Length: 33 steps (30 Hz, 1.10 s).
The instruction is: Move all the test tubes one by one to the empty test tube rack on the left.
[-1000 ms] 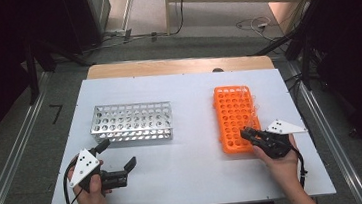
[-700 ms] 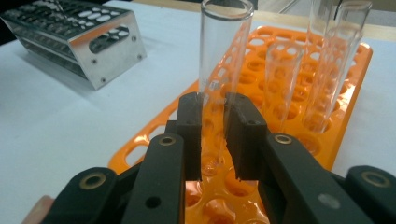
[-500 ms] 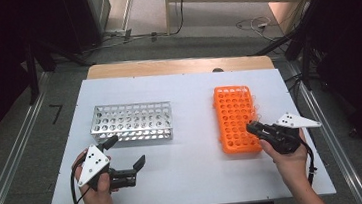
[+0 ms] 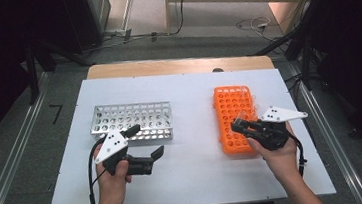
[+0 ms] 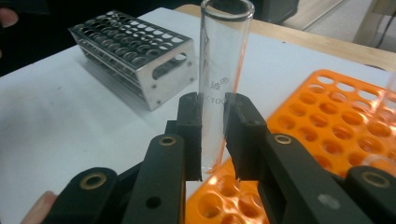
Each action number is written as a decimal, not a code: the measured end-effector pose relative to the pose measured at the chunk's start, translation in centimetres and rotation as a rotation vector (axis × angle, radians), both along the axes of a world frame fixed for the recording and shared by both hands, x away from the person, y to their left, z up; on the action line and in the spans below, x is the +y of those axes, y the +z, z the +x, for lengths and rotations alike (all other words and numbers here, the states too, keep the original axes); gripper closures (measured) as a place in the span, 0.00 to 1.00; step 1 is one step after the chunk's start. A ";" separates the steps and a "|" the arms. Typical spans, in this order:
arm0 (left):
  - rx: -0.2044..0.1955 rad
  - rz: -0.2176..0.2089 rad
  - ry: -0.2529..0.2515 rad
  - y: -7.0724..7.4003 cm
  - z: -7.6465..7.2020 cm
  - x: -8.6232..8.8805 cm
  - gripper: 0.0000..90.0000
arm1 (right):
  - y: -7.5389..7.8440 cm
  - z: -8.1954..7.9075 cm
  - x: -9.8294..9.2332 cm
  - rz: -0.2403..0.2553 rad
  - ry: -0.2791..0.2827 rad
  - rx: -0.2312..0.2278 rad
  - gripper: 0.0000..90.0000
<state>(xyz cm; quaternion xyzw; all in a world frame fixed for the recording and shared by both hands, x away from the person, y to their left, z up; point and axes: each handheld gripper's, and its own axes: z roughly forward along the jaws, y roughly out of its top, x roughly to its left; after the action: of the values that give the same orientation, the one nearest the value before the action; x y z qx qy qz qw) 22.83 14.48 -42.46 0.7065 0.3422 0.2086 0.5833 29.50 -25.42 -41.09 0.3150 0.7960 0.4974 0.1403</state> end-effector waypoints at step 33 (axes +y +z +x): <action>0.096 -0.012 -0.187 1.3 1.7 -7.7 0.49 | -1.7 -2.3 9.4 -0.114 0.241 0.014 0.82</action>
<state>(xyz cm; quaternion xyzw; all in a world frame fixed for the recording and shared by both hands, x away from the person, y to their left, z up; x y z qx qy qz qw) 24.50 6.77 -41.18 0.7410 0.3033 0.1172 0.5875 27.18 -16.03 -42.82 0.2122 0.8560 0.4624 0.0916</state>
